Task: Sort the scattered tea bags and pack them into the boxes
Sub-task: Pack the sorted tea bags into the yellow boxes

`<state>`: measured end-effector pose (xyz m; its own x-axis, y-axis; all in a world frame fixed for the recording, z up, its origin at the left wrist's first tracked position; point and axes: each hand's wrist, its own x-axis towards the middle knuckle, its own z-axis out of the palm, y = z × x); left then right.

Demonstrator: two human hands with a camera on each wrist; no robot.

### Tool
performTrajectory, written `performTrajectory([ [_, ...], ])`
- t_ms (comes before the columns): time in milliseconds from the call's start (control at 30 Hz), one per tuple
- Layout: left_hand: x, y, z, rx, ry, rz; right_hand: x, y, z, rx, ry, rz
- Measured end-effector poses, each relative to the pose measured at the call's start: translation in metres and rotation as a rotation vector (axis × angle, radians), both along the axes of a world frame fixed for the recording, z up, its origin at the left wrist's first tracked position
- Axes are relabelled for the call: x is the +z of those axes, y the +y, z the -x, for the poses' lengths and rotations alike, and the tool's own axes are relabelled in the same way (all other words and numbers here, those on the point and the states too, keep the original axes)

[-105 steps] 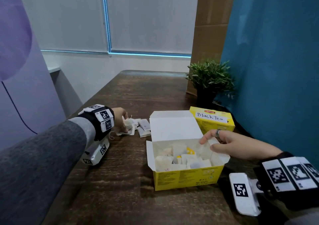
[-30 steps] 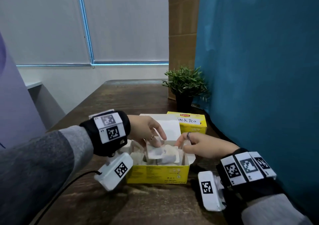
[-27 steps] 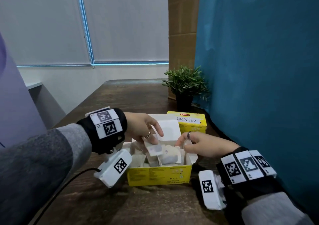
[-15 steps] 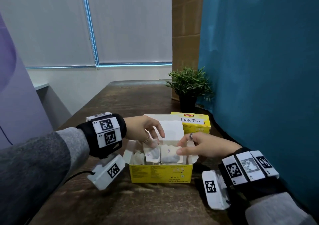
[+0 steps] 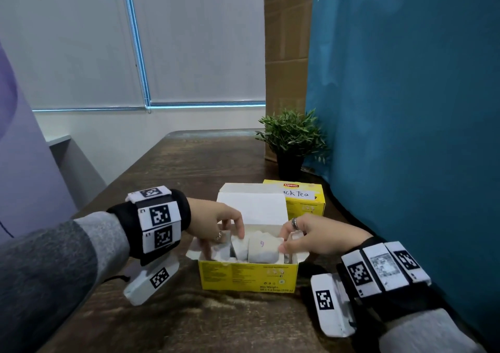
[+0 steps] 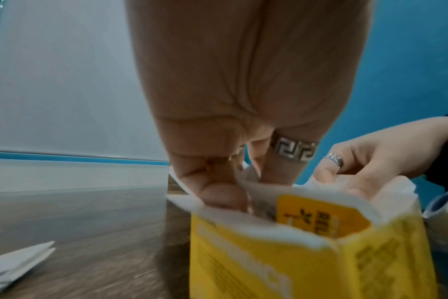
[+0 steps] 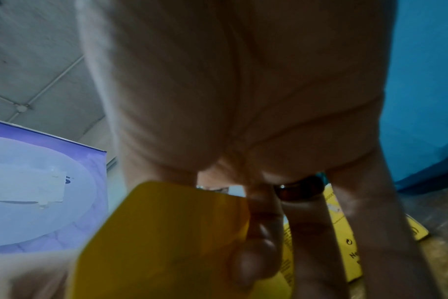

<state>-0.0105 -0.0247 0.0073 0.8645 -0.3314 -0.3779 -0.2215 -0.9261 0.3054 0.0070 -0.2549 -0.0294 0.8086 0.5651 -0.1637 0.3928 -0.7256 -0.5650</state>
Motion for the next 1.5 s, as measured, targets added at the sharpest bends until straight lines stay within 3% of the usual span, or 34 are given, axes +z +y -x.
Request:
performTrajectory([
  [100,-0.001,0.003,-0.002,-0.060,-0.072,0.079,0.001,0.000,0.000,-0.004,0.015,0.002],
  [200,0.000,0.006,-0.004,-0.028,-0.054,0.289,0.002,0.001,0.001,0.001,0.009,0.016],
  [333,-0.004,0.007,-0.004,0.140,0.100,0.559,0.001,0.002,0.001,0.000,-0.001,0.028],
  [467,-0.002,0.004,-0.006,0.315,0.070,0.685,0.003,0.002,0.002,0.005,-0.022,0.037],
  [600,0.012,-0.002,-0.006,0.280,0.021,0.502,0.003,0.002,0.003,-0.011,-0.008,0.055],
  [767,0.009,-0.008,0.001,-0.113,-0.102,-0.187,0.005,0.002,0.005,-0.003,0.010,0.041],
  [833,0.005,-0.010,0.001,-0.179,-0.146,-0.310,0.005,0.003,0.006,-0.006,0.007,0.036],
  [1133,0.006,-0.006,-0.005,-0.295,-0.191,-0.507,0.004,0.003,0.003,0.012,0.005,0.036],
  [1200,0.011,-0.004,-0.007,-0.219,-0.132,-0.399,0.004,0.004,0.005,0.014,0.012,0.029],
  [1300,0.026,-0.002,-0.009,-0.033,0.133,-0.097,0.004,0.004,0.004,0.012,-0.007,0.054],
  [1400,0.026,-0.007,-0.009,-0.011,0.224,-0.139,0.003,0.003,0.004,0.007,0.021,0.045],
  [1500,0.014,-0.014,-0.005,-0.065,0.150,-0.280,0.005,0.004,0.006,0.018,-0.004,0.052],
])
